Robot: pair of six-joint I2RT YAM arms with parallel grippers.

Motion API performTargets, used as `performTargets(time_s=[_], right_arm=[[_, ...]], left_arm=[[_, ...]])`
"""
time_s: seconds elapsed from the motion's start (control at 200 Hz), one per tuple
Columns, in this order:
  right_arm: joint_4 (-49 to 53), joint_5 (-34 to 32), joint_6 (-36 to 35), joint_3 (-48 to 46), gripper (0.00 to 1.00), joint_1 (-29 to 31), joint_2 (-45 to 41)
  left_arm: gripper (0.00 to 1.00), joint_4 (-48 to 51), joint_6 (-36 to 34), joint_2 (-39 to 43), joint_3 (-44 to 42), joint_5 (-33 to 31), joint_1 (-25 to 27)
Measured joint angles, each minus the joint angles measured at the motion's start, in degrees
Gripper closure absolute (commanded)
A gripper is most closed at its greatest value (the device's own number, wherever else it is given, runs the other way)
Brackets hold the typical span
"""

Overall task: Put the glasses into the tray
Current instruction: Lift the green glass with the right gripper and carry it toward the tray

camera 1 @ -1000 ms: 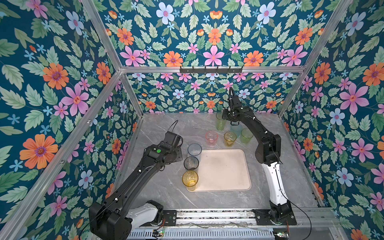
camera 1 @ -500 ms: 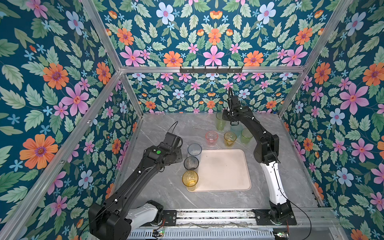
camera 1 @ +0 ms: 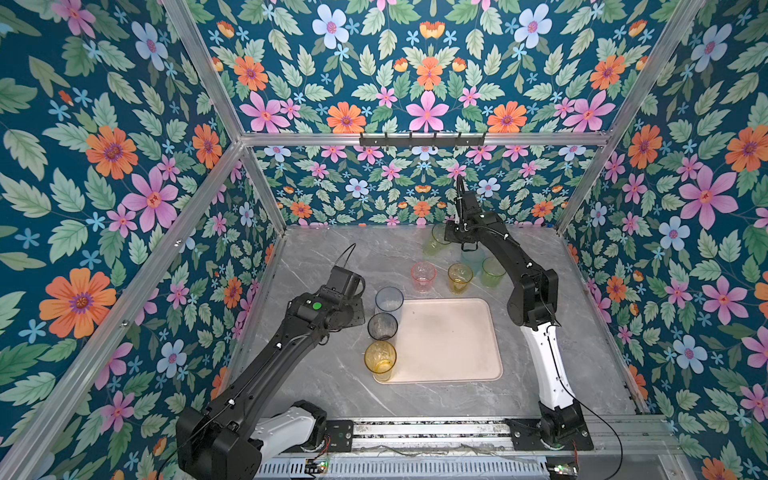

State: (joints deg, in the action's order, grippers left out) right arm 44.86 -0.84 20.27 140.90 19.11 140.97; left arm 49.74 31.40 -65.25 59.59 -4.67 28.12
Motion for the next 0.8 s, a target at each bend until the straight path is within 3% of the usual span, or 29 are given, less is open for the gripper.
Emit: performTargets(time_s=[0.56, 0.8], right_arm=[[12.17, -1.2, -3.58, 0.9, 1.0, 0.79, -14.62], [17.64, -2.99, -5.33, -4.09, 1.0, 3.45, -24.13]], left_arm=[[0.57, -0.39, -0.83, -0.09, 0.52, -1.11, -0.24], [0.57, -1.18, -1.57, -0.59, 1.99, -4.04, -0.52]])
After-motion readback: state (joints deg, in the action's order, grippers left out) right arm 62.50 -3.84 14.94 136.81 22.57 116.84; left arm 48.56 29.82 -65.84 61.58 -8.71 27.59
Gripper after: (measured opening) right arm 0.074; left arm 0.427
